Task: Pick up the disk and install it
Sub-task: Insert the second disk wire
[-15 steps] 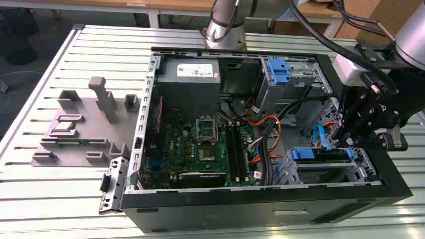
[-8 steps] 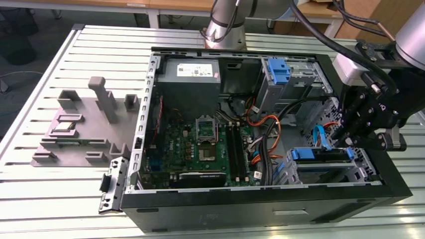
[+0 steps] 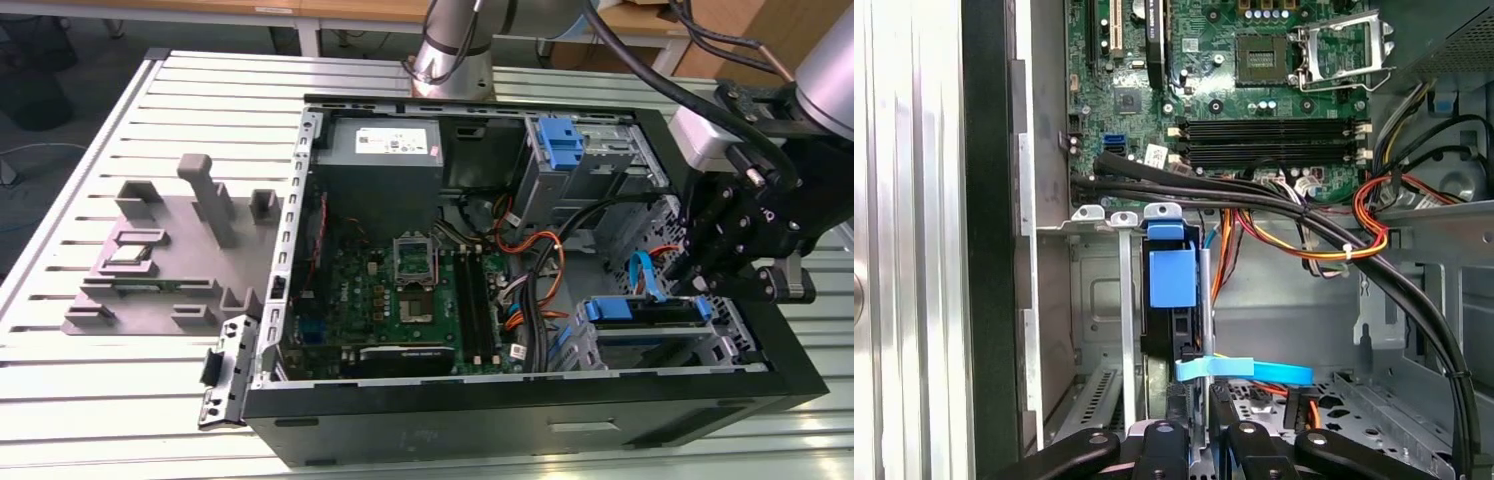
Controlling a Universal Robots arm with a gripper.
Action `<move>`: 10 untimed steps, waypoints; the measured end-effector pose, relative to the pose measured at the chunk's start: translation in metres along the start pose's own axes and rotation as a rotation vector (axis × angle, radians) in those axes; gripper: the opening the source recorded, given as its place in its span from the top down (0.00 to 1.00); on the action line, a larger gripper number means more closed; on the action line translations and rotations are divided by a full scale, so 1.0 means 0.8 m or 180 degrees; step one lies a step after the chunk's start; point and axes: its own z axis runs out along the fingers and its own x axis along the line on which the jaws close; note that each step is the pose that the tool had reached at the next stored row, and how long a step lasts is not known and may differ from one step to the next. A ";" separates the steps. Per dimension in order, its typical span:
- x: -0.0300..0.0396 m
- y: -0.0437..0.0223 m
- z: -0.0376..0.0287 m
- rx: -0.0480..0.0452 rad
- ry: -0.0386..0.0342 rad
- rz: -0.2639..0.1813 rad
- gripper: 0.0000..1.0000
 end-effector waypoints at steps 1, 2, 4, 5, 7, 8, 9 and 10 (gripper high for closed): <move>0.0000 0.0000 0.0000 -0.0019 -0.0008 0.0000 0.76; 0.0000 0.0000 0.0000 -0.0039 -0.0017 0.0000 0.76; 0.0000 0.0000 0.0000 -0.0041 -0.0018 0.0000 0.76; 0.0000 0.0000 0.0000 -0.0042 -0.0018 0.0001 0.76; 0.0000 0.0000 0.0000 -0.0044 -0.0019 0.0000 0.76; 0.0000 0.0000 0.0000 -0.0045 -0.0020 0.0000 0.76; 0.0000 0.0000 0.0000 -0.0047 -0.0020 0.0001 0.76; 0.0000 0.0000 0.0000 -0.0048 -0.0021 0.0001 0.76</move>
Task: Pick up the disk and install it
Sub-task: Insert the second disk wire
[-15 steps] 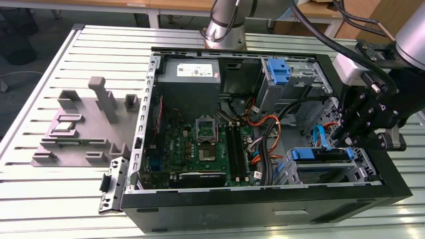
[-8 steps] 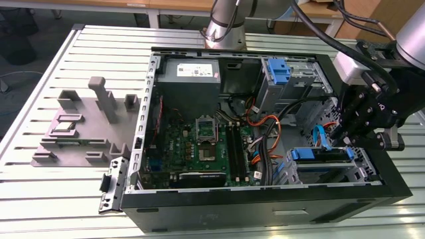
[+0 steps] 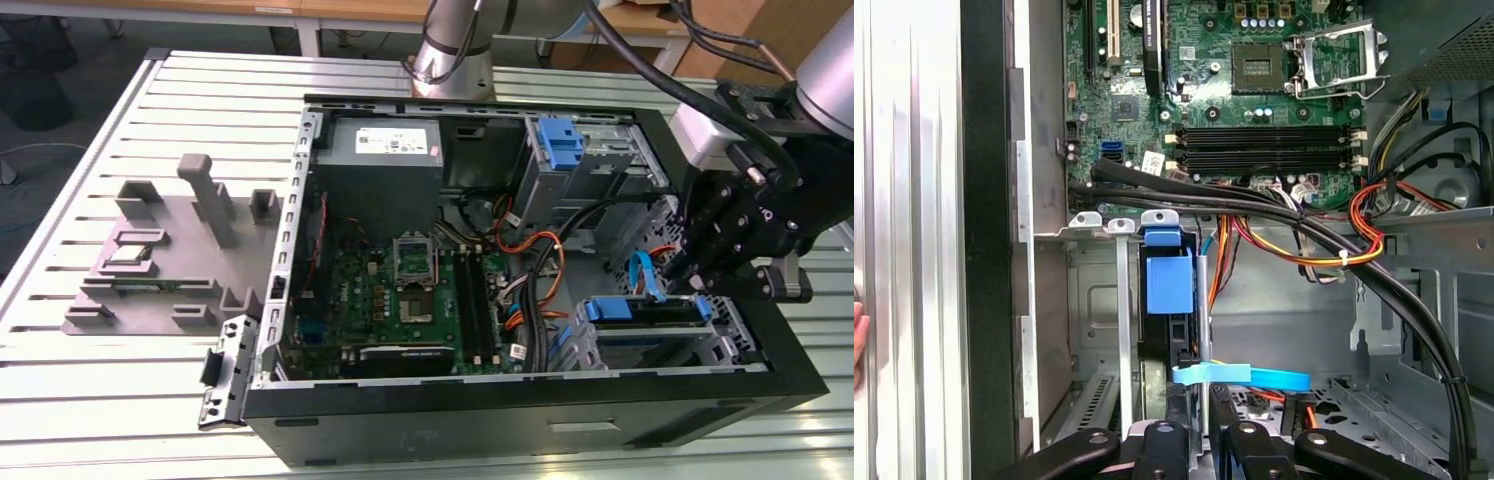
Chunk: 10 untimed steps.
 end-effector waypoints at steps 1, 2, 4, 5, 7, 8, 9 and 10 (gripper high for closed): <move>0.0000 0.0000 0.0000 0.0000 0.0000 0.0000 0.76; 0.0001 0.0000 -0.0006 -0.0001 0.0000 0.0000 0.76; -0.0001 0.0000 -0.0037 0.0000 0.0000 0.0000 0.76; -0.0001 0.0001 -0.0057 0.0000 0.0000 0.0000 0.76; -0.0002 0.0002 -0.0095 -0.0001 0.0000 0.0000 0.76; -0.0002 0.0001 -0.0107 0.0000 0.0000 0.0000 0.76; -0.0002 0.0002 -0.0111 -0.0001 -0.0001 0.0000 0.76; -0.0002 0.0002 -0.0112 -0.0001 -0.0002 0.0000 0.76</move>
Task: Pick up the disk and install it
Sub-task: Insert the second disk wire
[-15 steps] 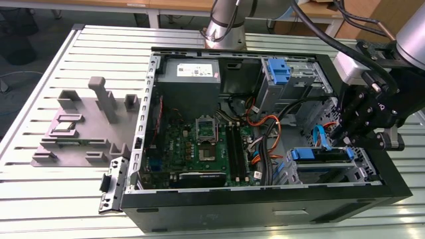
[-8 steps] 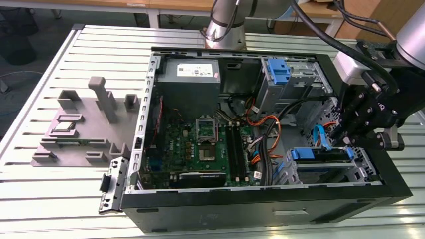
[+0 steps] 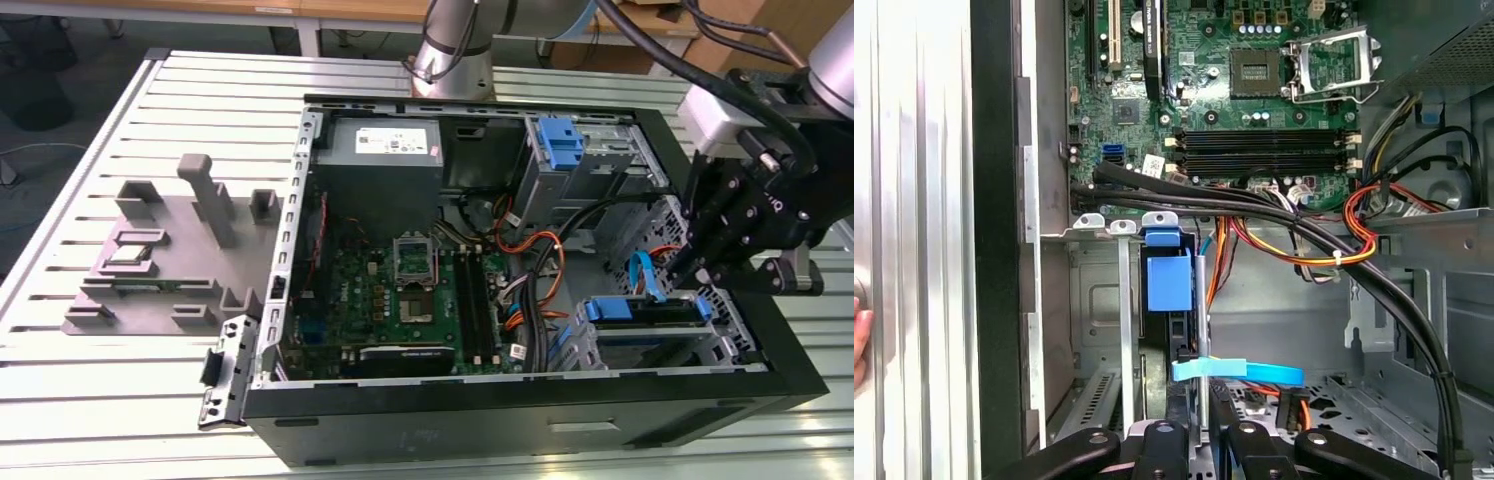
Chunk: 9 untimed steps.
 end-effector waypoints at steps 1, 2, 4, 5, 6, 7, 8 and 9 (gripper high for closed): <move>0.0000 0.0000 -0.0002 0.0000 0.0000 0.0000 0.76; -0.0001 0.0000 -0.0004 0.0000 0.0001 0.0000 0.76; 0.0000 0.0000 -0.0006 0.0000 0.0001 0.0000 0.76; 0.0000 0.0000 -0.0006 0.0000 0.0001 0.0000 0.76; -0.0001 0.0000 -0.0006 0.0000 0.0001 0.0000 0.76; -0.0003 0.0000 -0.0007 0.0000 0.0002 0.0000 0.76; -0.0009 0.0001 -0.0009 0.0000 0.0003 0.0000 0.76; -0.0017 0.0001 -0.0007 0.0000 0.0002 0.0000 0.76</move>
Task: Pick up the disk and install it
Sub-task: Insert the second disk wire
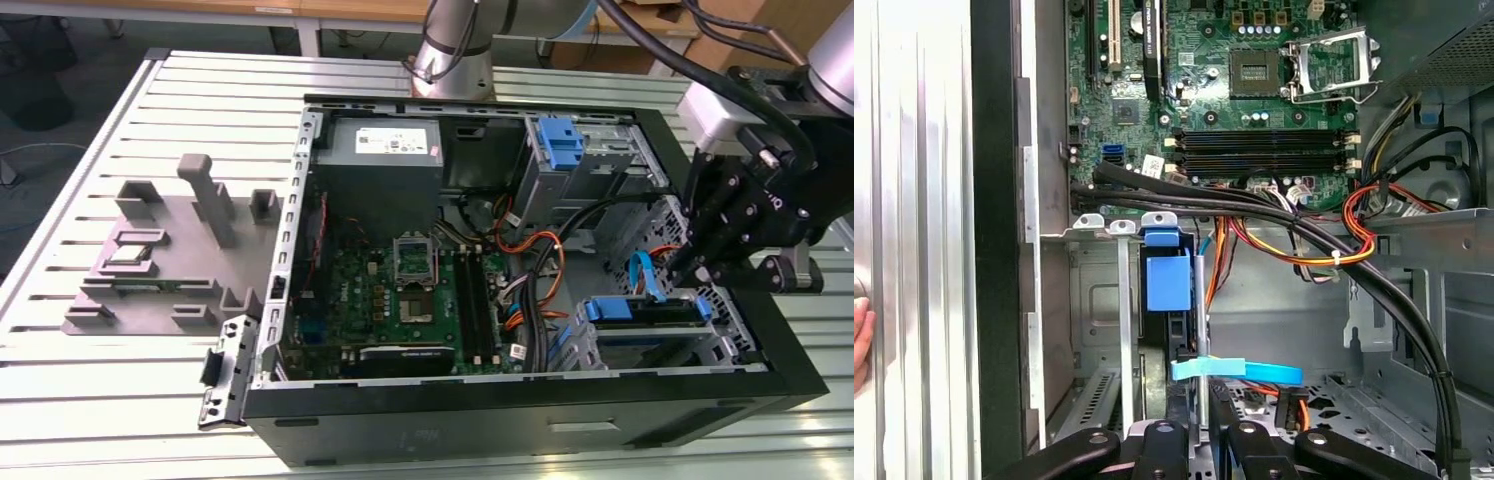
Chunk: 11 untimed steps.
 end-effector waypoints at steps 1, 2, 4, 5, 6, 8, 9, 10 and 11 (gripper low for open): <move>-0.0009 0.0000 0.0001 0.0000 0.0000 0.0000 0.76; -0.0019 0.0001 0.0002 0.0000 0.0000 0.0000 0.76; -0.0047 0.0002 0.0003 0.0000 -0.0001 0.0000 0.76; -0.0064 0.0002 0.0004 0.0000 -0.0001 0.0000 0.76; -0.0084 0.0003 0.0004 0.0000 -0.0001 0.0000 0.76; -0.0122 0.0004 0.0006 0.0000 -0.0001 0.0000 0.76; -0.0139 0.0004 0.0006 0.0000 -0.0001 0.0000 0.76; -0.0155 0.0004 0.0007 0.0000 -0.0001 0.0000 0.76; -0.0170 0.0003 0.0008 0.0000 -0.0002 0.0000 0.76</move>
